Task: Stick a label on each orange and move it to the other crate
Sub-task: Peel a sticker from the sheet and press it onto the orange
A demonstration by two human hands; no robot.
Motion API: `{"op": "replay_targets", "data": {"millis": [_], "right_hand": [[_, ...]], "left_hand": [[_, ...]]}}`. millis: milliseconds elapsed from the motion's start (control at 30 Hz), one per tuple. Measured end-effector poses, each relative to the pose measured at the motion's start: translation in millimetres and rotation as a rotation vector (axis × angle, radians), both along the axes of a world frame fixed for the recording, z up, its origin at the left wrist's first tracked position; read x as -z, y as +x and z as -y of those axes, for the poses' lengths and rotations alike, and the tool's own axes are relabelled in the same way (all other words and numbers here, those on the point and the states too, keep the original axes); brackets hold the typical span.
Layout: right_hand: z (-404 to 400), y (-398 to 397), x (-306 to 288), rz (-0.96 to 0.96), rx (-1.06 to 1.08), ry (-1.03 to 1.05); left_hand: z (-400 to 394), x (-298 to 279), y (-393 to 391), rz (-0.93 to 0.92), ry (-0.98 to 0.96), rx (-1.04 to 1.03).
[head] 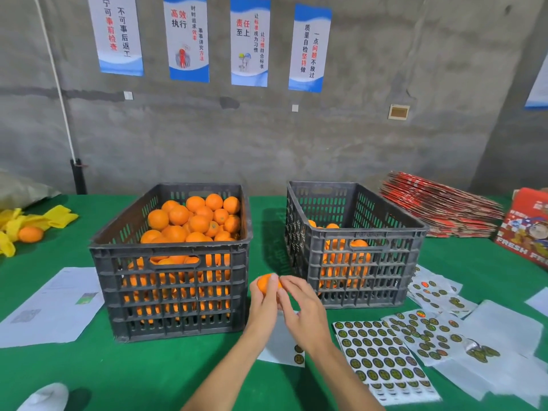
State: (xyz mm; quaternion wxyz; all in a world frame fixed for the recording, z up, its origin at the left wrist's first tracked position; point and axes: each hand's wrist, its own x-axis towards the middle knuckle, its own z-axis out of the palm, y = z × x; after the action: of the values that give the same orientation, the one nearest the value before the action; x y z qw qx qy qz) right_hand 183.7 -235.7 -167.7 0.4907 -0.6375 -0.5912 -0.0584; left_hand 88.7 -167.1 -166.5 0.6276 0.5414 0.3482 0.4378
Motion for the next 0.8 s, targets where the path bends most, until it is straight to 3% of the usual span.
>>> {"op": "replay_targets", "data": {"millis": [67, 233, 367, 433, 600, 800], "right_hand": [[-2.1, -0.4, -14.6, 0.032, -0.035, 0.015], [-13.0, 5.7, -53.7, -0.1, -0.201, 0.082], [-26.9, 9.8, -83.7, -0.11, -0.142, 0.081], [-31.4, 13.7, -96.2, -0.025, -0.109, 0.095], [-37.1, 26.4, -122.8, 0.236, -0.033, 0.198], [-59.8, 41.8, -147.0, 0.292, 0.006, 0.242]], "left_hand": [[-4.6, -18.4, 1.8, 0.082, -0.01, -0.008], [-22.5, -62.2, 5.6, 0.192, -0.02, -0.037], [-37.1, -88.0, 10.8, 0.349, -0.157, -0.009], [-41.1, -94.6, 15.1, 0.428, -0.235, 0.017], [-47.5, -121.9, 21.5, 0.38, -0.183, 0.107], [-78.5, -163.9, 30.3, 0.142, 0.013, 0.24]]}}
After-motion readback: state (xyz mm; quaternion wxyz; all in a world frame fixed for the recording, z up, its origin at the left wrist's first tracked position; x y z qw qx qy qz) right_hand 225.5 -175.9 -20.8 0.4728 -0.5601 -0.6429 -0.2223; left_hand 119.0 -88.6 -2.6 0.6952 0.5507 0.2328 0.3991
